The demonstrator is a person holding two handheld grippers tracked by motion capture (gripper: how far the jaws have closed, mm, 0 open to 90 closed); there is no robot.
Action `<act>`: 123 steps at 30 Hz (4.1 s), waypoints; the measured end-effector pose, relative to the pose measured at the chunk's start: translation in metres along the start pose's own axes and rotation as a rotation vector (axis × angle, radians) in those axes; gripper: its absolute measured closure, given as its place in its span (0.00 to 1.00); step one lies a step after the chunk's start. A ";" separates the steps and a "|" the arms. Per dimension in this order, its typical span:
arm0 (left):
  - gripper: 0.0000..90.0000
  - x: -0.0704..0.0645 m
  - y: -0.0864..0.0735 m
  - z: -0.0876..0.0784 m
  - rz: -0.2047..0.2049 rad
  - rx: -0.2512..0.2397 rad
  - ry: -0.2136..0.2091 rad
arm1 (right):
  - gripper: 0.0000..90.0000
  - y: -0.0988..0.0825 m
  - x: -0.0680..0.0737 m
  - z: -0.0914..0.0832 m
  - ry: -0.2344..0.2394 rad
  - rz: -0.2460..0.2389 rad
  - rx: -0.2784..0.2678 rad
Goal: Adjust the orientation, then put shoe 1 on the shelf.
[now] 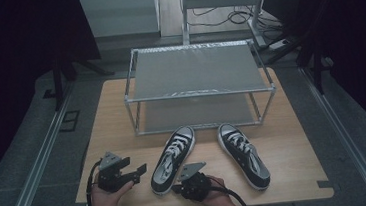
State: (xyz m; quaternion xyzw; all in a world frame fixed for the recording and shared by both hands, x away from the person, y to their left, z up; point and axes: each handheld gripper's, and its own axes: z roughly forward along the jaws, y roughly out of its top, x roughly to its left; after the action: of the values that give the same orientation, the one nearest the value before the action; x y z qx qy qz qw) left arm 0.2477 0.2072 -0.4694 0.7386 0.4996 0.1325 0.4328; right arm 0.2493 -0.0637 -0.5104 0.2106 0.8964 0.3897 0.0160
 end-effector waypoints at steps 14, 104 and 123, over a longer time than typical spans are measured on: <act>0.30 -0.003 0.003 -0.006 -0.010 0.009 -0.033 | 0.92 -0.002 0.002 -0.039 -0.025 0.015 -0.104; 0.20 -0.090 0.086 0.081 0.255 0.470 -0.157 | 0.54 -0.057 -0.045 -0.153 -0.224 0.240 -0.285; 0.20 -0.111 0.116 0.064 0.291 0.396 -0.211 | 0.54 -0.057 -0.046 -0.152 -0.218 0.249 -0.277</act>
State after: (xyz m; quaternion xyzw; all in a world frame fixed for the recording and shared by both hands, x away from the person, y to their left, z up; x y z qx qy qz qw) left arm 0.3085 0.0654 -0.3912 0.8828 0.3563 0.0154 0.3058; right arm 0.2412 -0.2216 -0.4515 0.3563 0.7945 0.4828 0.0936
